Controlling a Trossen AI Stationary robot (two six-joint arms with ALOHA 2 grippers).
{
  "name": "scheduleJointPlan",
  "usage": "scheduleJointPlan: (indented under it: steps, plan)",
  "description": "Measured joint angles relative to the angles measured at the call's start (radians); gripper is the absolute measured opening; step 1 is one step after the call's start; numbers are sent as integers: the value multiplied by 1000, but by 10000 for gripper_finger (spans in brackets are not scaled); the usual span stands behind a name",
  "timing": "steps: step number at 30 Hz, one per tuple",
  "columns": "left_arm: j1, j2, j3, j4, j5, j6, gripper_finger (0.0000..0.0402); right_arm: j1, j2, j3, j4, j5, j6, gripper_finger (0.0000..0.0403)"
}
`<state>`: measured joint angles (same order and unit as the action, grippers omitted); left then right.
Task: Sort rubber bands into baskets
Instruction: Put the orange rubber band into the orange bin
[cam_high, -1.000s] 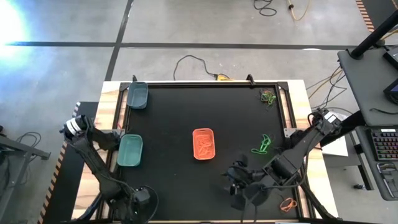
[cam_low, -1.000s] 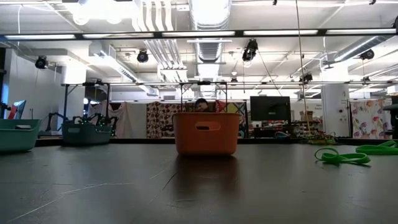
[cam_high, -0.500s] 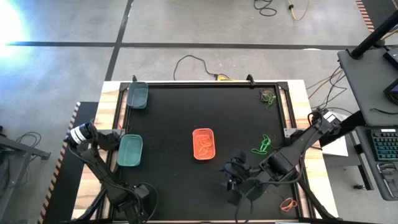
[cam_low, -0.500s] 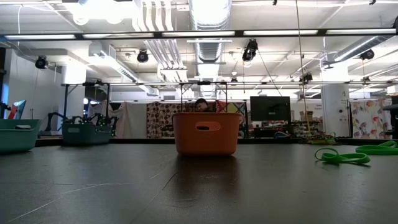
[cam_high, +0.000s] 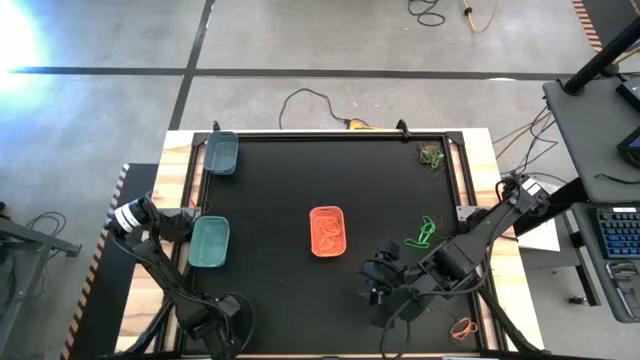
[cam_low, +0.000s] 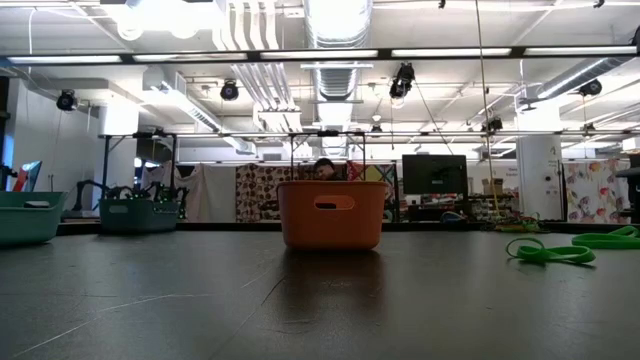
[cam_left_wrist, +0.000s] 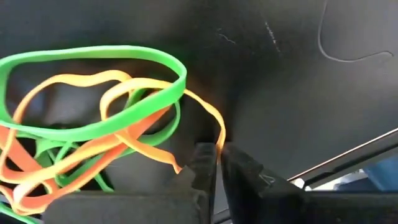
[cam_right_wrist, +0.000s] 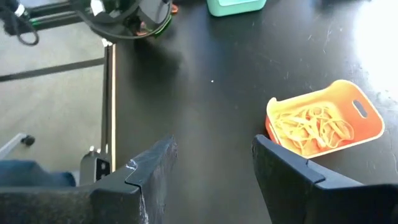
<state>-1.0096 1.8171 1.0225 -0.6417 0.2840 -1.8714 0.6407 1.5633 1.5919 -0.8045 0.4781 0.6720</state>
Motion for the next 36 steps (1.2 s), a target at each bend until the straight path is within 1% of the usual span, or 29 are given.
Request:
scheduleJointPlan:
  steps: [3, 6, 9, 11, 14, 16, 19, 22, 24, 27, 31, 34, 36]
  plan:
    - [1, 9, 23, -20, -16, 0, 7, 0, -16, 18, -40, -7, 0, 203]
    - [8, 10, 68, -88, -46, 2, 1, 0, -38, 25, -67, -7, -1, 203]
    - [38, 11, 120, -191, -129, 24, 0, 0, -63, 25, -86, -7, -3, 203]
    - [62, 12, 152, -193, -205, 62, 0, 0, -76, 25, -87, -7, -11, 203]
    - [94, 12, 208, -158, -379, 176, 0, 0, -91, 25, -88, -7, -29, 203]
    - [122, 9, 248, -157, -474, 234, 0, 1, -102, 25, -88, -8, -35, 203]
    - [167, 9, 301, -160, -593, 336, 0, 2, -117, 25, -88, -14, -68, 203]
    - [225, 9, 340, -155, -666, 447, 0, 2, -121, 25, -86, -14, -97, 203]
    - [279, 9, 353, -153, -687, 534, 0, 0, -122, 25, -86, -14, -108, 203]
    - [378, 8, 358, -133, -680, 702, 0, 0, -122, 25, -99, -7, -114, 203]
    - [523, 7, 355, -70, -640, 959, 0, 0, -122, 25, -148, -6, -89, 203]
    - [640, 5, 355, 21, -585, 1161, 0, 0, -122, 25, -199, -6, -35, 203]
    - [714, 4, 360, 65, -549, 1265, 0, 0, -122, 25, -237, -7, -1, 203]
